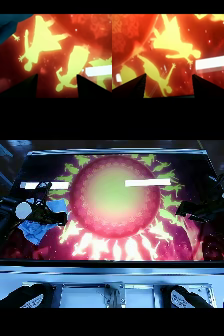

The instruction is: Fold the shirts.

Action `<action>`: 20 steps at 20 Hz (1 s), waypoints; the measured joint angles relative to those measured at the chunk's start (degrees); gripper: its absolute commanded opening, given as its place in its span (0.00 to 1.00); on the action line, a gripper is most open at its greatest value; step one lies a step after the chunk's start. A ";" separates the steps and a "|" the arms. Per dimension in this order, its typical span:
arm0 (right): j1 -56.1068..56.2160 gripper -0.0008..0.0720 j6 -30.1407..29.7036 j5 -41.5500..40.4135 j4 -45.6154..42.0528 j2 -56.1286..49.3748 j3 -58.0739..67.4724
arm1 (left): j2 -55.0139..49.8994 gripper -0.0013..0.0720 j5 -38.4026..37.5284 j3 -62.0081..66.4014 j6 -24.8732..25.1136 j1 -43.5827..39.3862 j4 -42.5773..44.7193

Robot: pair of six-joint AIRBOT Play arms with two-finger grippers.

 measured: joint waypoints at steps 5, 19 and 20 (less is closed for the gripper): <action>0.02 0.95 0.00 0.00 0.00 0.00 -0.02 | 0.00 0.79 0.00 0.00 0.00 0.00 0.00; 0.02 0.95 0.24 -3.04 0.70 0.00 -0.02 | 0.00 0.79 0.81 -0.02 0.00 0.00 0.00; 0.00 0.95 0.28 -3.78 1.31 0.00 -0.02 | 0.00 0.79 2.08 -0.02 0.00 0.00 0.00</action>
